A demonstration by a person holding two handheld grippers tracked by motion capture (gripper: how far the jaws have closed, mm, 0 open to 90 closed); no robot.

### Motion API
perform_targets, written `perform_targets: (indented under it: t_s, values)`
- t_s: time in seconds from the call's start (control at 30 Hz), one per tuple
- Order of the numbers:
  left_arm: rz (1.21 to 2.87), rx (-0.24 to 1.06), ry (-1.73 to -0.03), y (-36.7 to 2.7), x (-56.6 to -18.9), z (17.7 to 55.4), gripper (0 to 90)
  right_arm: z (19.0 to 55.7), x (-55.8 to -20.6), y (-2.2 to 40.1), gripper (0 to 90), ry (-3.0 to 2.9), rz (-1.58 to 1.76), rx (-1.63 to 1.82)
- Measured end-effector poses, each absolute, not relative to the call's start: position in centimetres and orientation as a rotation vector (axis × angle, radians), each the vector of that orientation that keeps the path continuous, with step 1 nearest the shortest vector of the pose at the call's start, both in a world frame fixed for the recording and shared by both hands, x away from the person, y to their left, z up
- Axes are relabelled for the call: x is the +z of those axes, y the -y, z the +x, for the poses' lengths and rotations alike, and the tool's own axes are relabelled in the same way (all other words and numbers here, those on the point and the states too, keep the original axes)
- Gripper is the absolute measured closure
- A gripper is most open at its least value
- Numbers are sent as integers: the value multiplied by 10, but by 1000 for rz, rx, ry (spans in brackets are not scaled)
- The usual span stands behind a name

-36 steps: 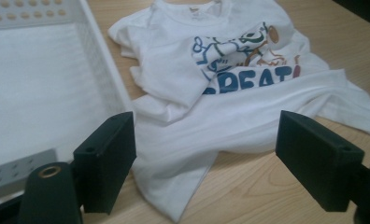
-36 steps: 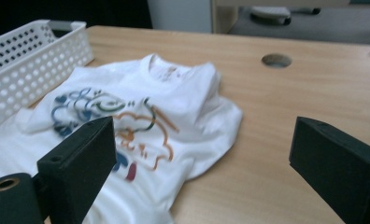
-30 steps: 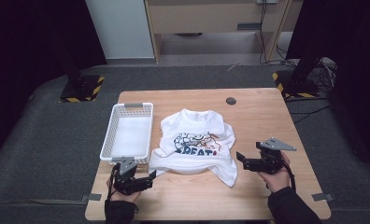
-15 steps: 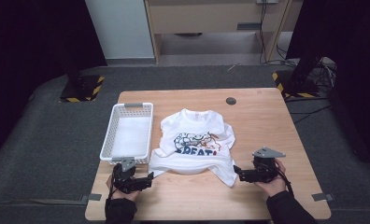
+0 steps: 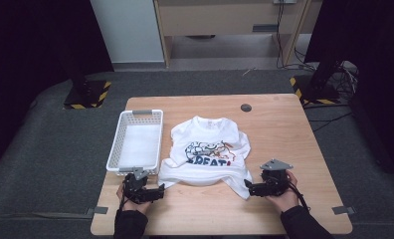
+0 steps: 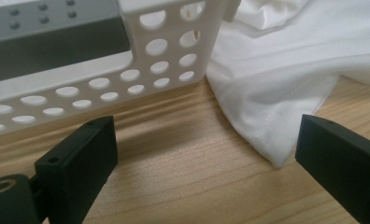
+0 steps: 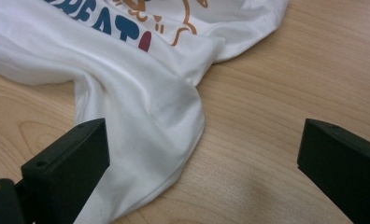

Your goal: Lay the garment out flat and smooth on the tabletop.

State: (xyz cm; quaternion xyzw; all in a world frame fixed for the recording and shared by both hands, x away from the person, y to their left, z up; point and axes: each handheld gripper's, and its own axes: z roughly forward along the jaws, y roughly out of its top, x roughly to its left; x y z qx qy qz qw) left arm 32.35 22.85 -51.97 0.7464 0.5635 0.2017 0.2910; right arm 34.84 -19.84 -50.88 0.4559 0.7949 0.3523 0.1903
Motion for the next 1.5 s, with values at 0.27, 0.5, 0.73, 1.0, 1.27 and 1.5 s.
perform_targets:
  t_s: [0.27,0.5,0.73,1.0,1.27,1.5]
  values:
    - [2006,545,-1513,-229,-522,326,48,349,-514,192,29,-2253,1259,931]
    - [2005,550,-1516,-229,-523,327,48,350,-518,188,30,-2260,1248,879]
    - [2021,555,-1514,-229,-524,328,44,353,-522,185,29,-2265,1242,831]
    - [2028,565,-1500,-229,-525,328,35,355,-526,185,15,-2282,1226,760]
    - [2033,560,-1502,-230,-526,327,32,356,-524,195,3,-2307,1224,723]
    - [2075,548,-1491,-230,-525,325,32,360,-523,210,3,-2308,1220,691]
